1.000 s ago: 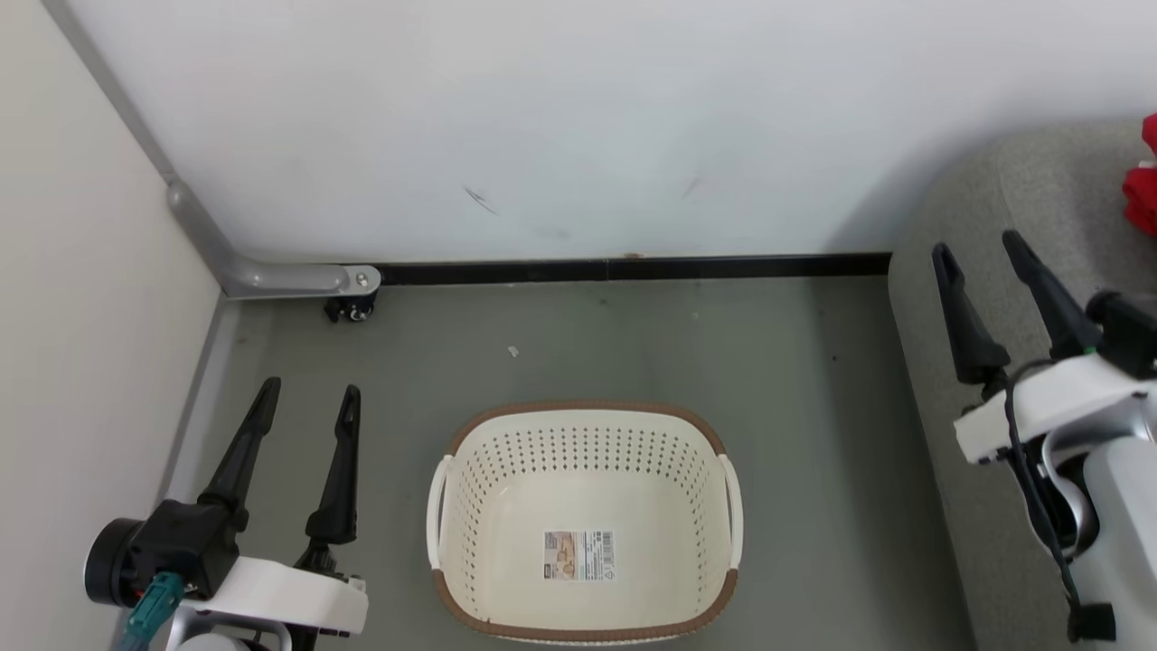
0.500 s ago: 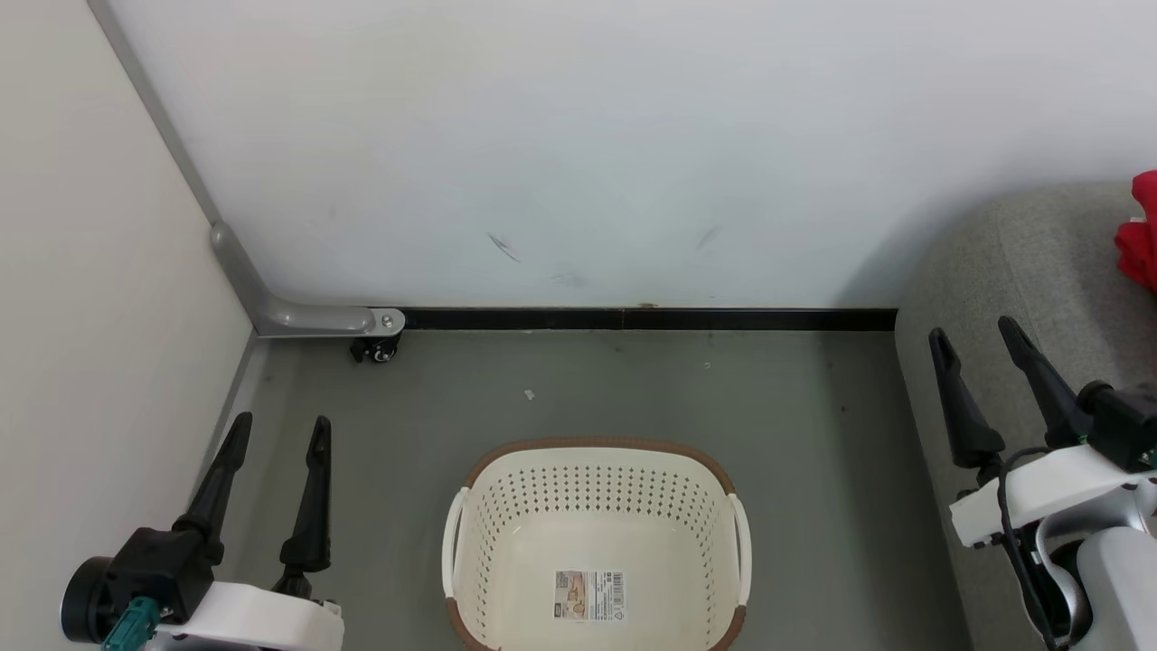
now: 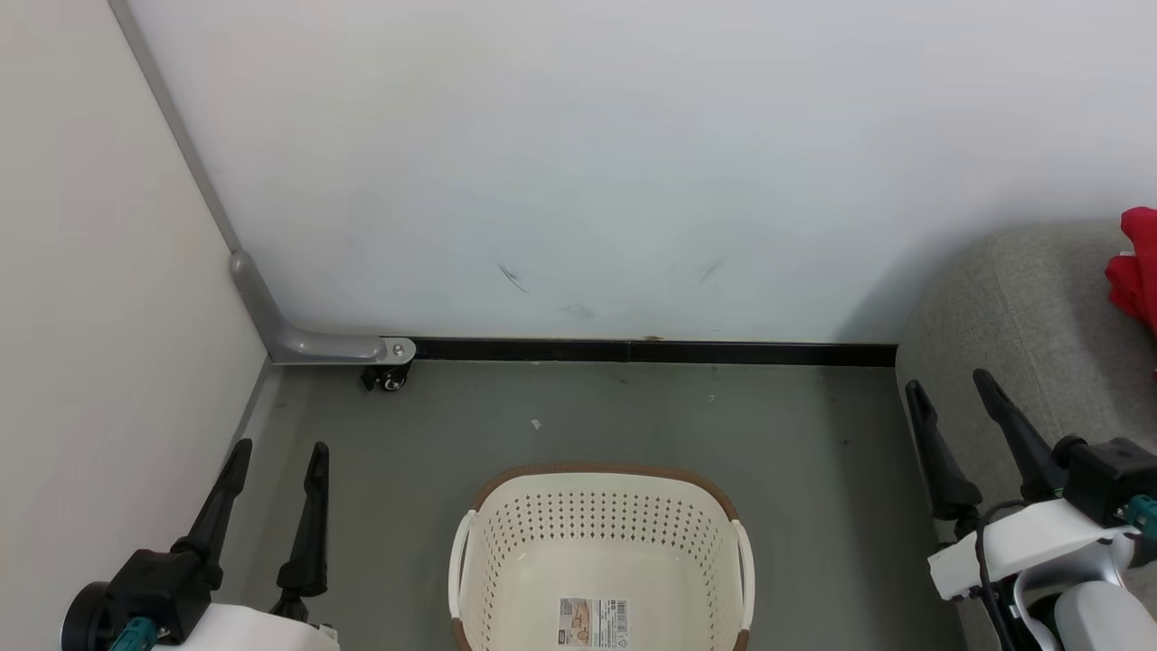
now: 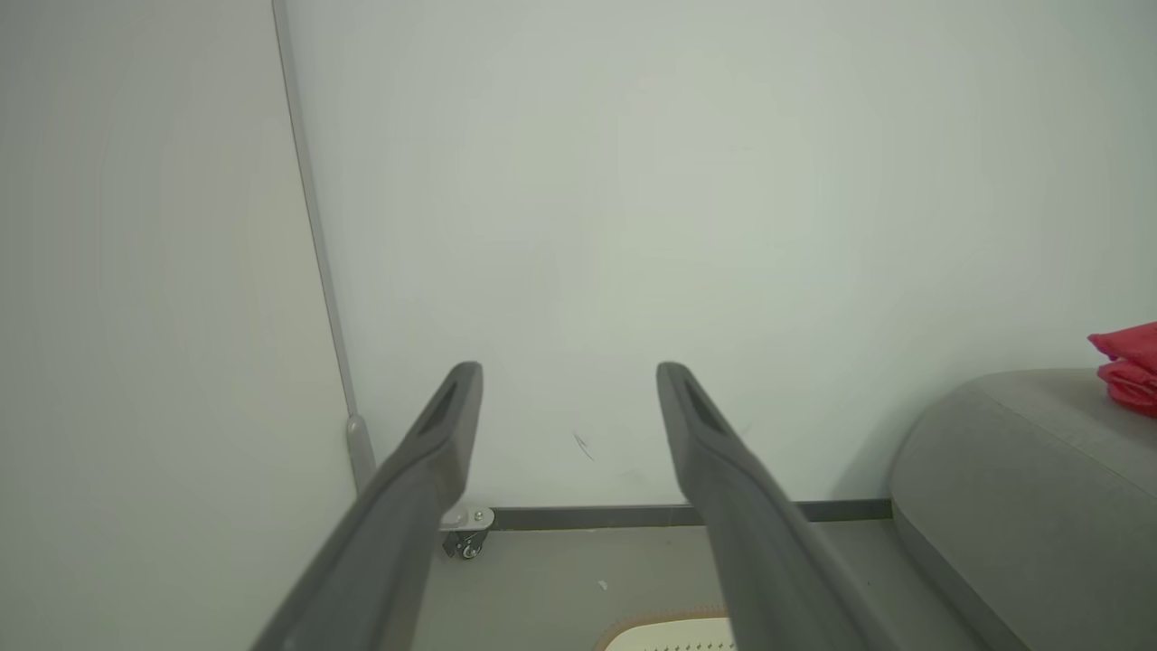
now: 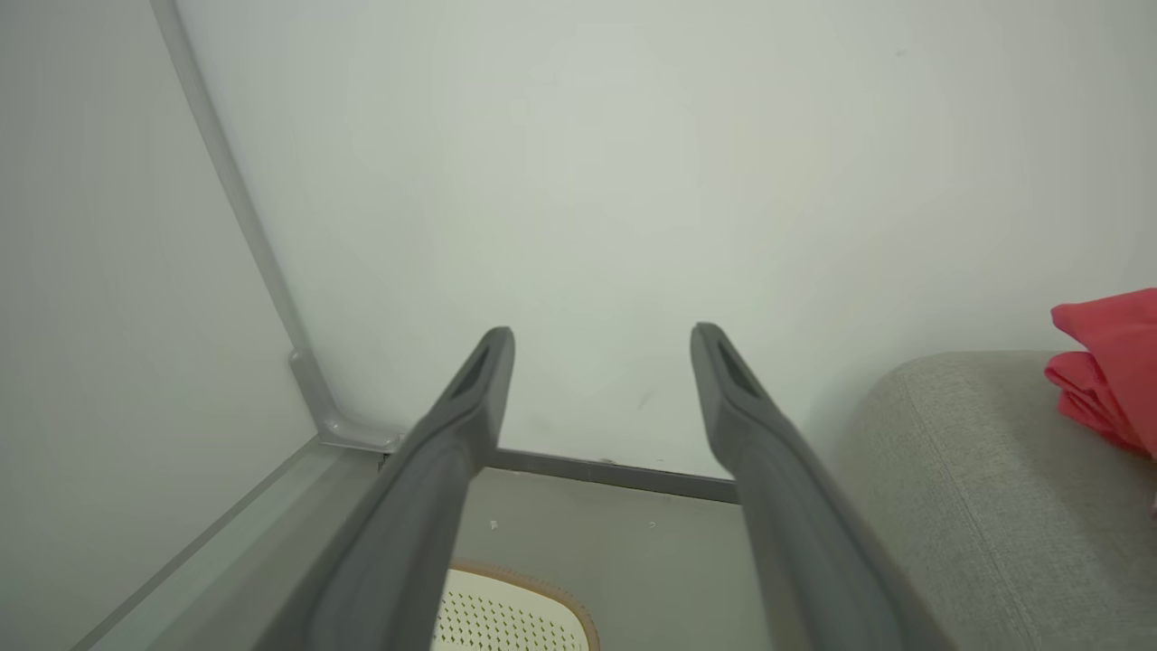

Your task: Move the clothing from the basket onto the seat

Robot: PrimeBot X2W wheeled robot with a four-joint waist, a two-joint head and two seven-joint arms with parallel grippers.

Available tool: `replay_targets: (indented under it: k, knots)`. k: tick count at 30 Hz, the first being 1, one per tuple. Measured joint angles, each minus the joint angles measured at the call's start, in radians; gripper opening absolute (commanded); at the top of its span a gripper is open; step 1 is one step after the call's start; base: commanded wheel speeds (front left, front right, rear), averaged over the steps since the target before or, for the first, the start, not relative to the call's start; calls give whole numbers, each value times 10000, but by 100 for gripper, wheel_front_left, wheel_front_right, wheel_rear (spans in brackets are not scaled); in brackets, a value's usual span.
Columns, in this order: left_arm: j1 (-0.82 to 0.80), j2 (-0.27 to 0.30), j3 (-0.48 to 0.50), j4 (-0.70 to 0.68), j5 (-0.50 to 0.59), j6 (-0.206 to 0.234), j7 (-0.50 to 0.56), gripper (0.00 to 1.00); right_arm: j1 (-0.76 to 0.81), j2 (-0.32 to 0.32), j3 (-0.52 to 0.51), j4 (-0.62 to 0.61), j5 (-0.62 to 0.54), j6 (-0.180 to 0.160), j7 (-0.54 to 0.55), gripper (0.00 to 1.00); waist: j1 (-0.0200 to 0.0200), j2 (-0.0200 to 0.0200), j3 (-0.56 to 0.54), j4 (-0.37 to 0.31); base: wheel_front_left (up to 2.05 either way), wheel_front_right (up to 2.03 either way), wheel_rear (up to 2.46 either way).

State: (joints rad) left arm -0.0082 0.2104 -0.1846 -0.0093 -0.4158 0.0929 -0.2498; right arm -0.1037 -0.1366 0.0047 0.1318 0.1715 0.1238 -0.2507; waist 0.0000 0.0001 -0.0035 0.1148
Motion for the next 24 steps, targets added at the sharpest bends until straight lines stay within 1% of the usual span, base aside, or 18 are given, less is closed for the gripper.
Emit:
replay_targets:
  k: [13,24]
  knots:
    - [219,-86,115,199,209,-178,0,100,455,173,-71,-253,-196,0,0,100,0,0,-290,21,0,0,0]
    - [360,-203,234,290,219,-357,-15,100,710,261,29,-357,-316,0,0,100,0,0,-370,-95,0,0,0]
